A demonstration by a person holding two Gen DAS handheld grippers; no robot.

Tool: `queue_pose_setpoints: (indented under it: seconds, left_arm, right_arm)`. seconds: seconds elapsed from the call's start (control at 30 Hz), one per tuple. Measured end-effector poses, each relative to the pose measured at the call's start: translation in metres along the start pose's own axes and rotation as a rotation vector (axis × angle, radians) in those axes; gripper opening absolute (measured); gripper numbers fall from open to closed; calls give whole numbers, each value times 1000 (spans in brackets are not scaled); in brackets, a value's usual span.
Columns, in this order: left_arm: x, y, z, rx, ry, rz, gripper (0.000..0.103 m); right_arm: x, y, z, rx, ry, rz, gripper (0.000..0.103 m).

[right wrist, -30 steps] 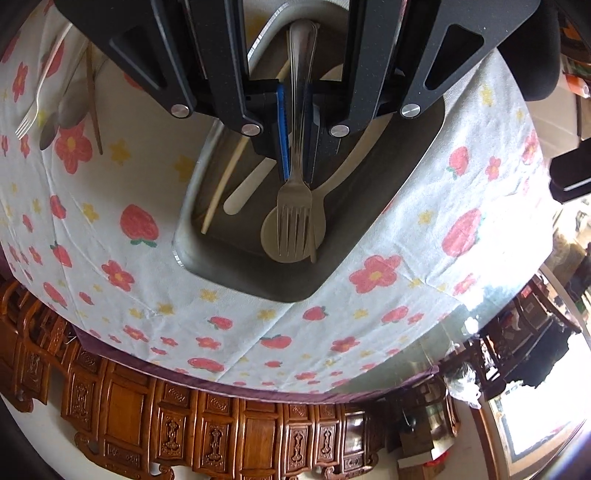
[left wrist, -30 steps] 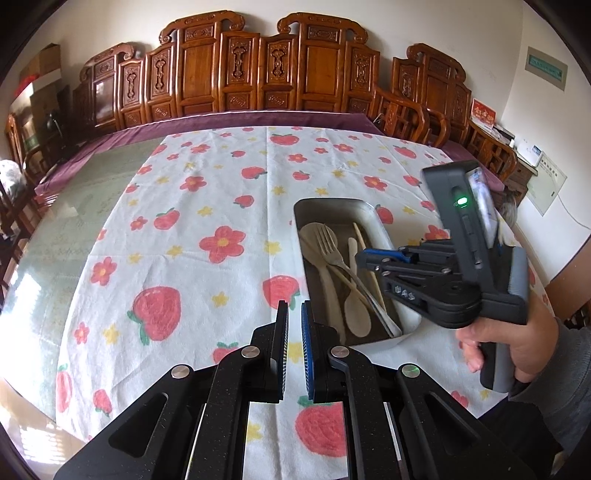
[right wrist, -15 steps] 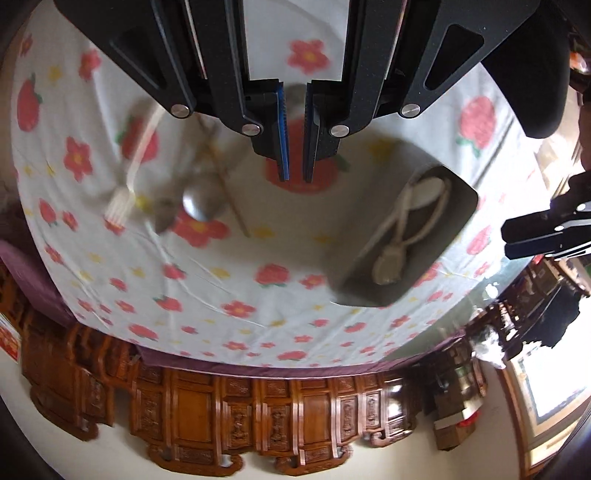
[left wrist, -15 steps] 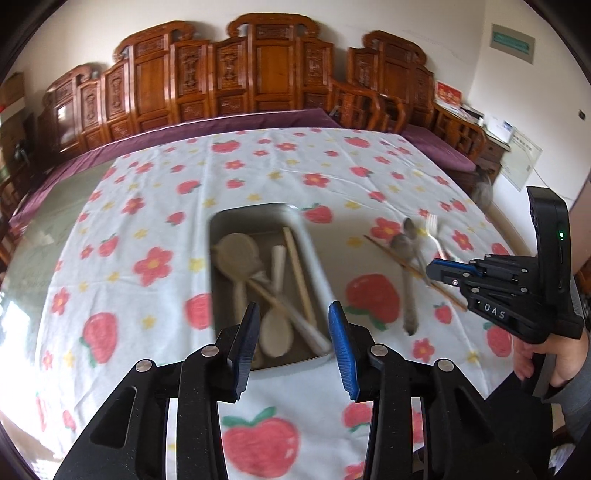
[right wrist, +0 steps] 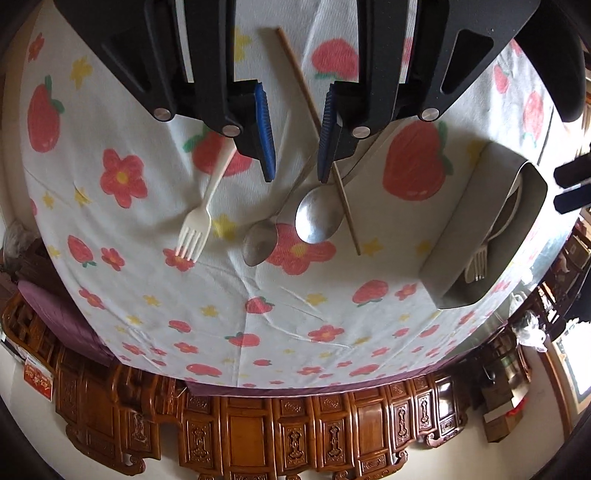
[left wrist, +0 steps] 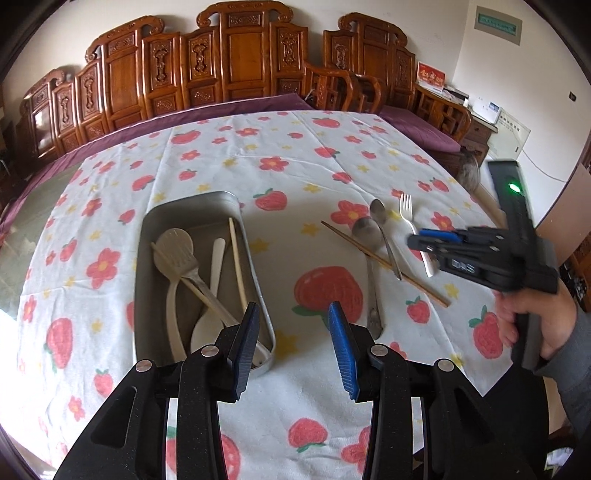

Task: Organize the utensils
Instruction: 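Grasp a metal spoon with the right gripper while the left gripper reaches toward a chopstick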

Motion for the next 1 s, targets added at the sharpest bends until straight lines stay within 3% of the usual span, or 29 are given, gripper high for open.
queue_pose_setpoints:
  seconds: [0.27,0.67,0.87,1.0]
  left_arm:
    - [7,-7,2,-8,-2,19,37]
    - [5,-2,7,8,8,45,37]
    - [3,-2,10,7,15,50,37]
    - [5,-2,9,4,7,48,37]
  right_arm:
    - [-6,-44,-10,-73,-13,80,26]
    - [-7,-48,-16,-80,14,187,25]
    - [-2,-51,-17,-86,-8,179,25]
    - [-2,-50,-16,-90,-2,175,5]
Point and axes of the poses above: each gripper's, at about its wrist camera, not at the fingertips, and y roughly against the way its jaws point, x to its right, z to its underside, the point moved 3 cm from there along -y, roughly the way its jaws point, and after that the axes turned 12 degrees about -y, right-handed, at the moved point
